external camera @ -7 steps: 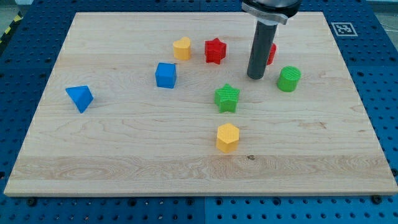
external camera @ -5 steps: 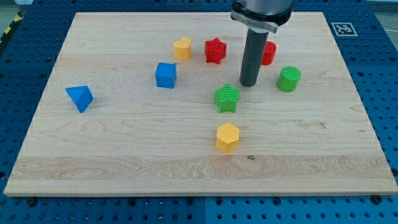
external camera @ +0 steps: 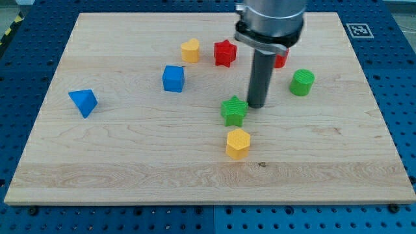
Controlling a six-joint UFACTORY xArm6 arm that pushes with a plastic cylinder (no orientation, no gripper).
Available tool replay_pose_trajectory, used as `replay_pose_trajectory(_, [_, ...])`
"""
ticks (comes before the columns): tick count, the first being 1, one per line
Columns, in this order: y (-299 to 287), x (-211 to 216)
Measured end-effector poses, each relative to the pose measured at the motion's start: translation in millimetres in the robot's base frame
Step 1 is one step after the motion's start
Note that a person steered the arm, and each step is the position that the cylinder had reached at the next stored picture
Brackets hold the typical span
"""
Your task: Place the green star parallel to the bottom of the blue cube
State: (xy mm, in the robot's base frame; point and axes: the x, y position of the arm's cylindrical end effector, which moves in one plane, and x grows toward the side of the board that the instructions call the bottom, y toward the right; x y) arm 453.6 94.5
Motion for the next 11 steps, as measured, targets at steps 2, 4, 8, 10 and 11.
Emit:
replay_pose_trajectory(2, [48,0])
replay_pose_trajectory(4, [10,6])
replay_pose_trajectory(8, [-52,14])
replay_pose_trajectory(10, [-33,37])
replay_pose_trajectory(11, [-33,40])
